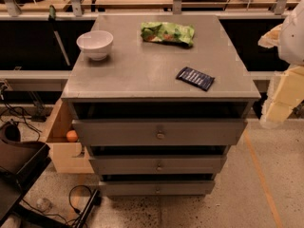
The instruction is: Place rxbar blueberry into white bowl
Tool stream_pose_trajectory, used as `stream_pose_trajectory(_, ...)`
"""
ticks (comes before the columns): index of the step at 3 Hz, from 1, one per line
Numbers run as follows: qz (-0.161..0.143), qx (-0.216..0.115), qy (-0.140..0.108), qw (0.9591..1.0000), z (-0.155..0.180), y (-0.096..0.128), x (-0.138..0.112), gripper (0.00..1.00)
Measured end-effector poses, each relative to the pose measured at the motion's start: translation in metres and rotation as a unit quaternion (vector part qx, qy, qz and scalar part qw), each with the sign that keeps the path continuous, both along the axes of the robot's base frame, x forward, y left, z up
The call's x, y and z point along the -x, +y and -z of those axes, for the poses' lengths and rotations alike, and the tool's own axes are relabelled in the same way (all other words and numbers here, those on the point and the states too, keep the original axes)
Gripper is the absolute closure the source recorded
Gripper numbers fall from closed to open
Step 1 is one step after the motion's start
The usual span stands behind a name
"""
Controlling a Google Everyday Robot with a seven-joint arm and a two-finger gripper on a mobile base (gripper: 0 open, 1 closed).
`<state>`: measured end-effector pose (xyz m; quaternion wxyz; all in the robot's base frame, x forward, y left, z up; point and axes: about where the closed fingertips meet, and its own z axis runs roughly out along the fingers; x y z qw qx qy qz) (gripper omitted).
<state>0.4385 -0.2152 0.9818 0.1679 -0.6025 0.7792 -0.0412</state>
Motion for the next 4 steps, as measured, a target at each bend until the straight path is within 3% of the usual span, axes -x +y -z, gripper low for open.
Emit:
stream_pose_trajectory(1, 0.0, 0.0, 0.0, 1.0, 0.0, 0.0, 0.0, 0.0)
stream_pose_trajectory(2, 0.005, -0.038, -0.015, 0.9992, 0.005, 0.002, -0.007, 0.0)
stream_pose_trajectory(3, 0.013, -0.141, -0.04, 0.9891, 0.043, -0.006, -0.031, 0.0)
stream_pose_trajectory(4, 0.0, -0.255, -0.084, 0.9634, 0.072, 0.005, -0.071, 0.0)
